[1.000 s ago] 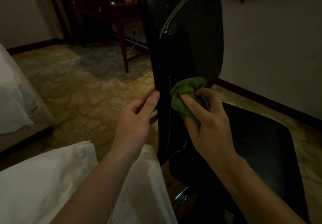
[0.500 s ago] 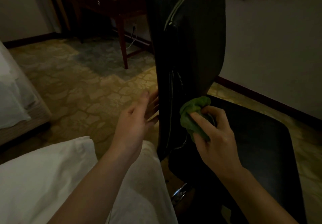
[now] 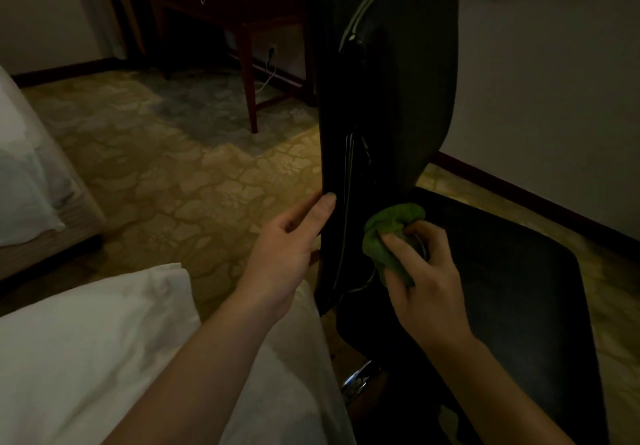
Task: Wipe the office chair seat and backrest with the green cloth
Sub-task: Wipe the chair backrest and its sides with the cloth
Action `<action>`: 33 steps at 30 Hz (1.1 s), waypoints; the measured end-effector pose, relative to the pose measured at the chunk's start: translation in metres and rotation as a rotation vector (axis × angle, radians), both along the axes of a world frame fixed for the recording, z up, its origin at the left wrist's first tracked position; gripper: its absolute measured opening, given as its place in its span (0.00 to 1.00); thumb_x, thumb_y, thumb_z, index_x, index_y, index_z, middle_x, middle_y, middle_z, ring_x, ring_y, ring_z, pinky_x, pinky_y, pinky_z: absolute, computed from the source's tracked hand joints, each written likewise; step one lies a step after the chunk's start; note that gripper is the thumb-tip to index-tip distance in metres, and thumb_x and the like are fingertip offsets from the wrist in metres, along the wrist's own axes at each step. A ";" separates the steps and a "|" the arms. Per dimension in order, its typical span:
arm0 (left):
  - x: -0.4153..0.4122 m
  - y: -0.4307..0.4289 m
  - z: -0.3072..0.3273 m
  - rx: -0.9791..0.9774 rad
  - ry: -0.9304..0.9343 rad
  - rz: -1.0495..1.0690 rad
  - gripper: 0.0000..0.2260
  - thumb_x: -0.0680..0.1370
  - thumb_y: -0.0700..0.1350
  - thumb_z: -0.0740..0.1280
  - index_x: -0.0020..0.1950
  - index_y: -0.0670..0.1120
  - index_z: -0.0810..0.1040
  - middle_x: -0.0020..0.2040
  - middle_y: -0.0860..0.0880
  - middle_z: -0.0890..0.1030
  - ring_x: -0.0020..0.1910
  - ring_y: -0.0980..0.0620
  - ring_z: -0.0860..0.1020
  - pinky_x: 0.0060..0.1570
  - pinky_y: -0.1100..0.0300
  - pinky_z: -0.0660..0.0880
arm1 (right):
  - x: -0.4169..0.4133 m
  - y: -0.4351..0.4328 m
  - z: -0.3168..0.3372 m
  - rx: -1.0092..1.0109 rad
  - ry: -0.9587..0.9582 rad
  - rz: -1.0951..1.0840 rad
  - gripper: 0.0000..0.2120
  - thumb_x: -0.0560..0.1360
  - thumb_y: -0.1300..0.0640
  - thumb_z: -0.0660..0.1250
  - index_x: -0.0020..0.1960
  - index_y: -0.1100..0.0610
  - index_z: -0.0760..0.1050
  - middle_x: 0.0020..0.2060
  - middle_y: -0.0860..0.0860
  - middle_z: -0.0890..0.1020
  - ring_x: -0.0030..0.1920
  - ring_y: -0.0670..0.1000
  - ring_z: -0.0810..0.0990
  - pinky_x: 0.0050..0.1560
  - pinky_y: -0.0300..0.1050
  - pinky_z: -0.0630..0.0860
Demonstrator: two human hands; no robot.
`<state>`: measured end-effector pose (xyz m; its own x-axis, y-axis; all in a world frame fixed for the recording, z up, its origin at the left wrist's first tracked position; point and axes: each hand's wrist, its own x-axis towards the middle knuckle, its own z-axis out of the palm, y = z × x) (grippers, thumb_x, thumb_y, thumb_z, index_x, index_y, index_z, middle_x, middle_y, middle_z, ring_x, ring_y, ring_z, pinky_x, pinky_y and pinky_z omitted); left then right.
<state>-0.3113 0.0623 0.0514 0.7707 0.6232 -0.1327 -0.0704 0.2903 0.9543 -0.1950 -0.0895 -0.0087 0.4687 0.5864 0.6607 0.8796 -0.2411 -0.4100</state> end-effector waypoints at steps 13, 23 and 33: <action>-0.001 0.003 -0.009 0.125 0.000 -0.035 0.17 0.82 0.48 0.64 0.71 0.53 0.75 0.60 0.55 0.84 0.59 0.59 0.81 0.51 0.61 0.78 | -0.004 0.017 0.035 0.088 -0.042 -0.008 0.18 0.80 0.54 0.60 0.67 0.58 0.75 0.65 0.59 0.69 0.65 0.46 0.67 0.64 0.33 0.67; 0.000 -0.001 -0.010 0.134 -0.016 -0.022 0.18 0.83 0.45 0.63 0.73 0.50 0.73 0.63 0.53 0.83 0.62 0.58 0.80 0.52 0.61 0.80 | -0.007 -0.008 -0.010 0.002 0.112 0.023 0.17 0.76 0.64 0.68 0.65 0.59 0.77 0.64 0.58 0.70 0.63 0.45 0.68 0.58 0.43 0.77; 0.000 -0.003 -0.010 0.209 0.017 -0.010 0.18 0.83 0.48 0.62 0.73 0.54 0.73 0.61 0.57 0.83 0.60 0.61 0.81 0.58 0.56 0.77 | -0.014 0.014 0.040 0.119 0.071 0.009 0.20 0.79 0.54 0.60 0.69 0.57 0.74 0.65 0.58 0.69 0.64 0.49 0.70 0.62 0.37 0.73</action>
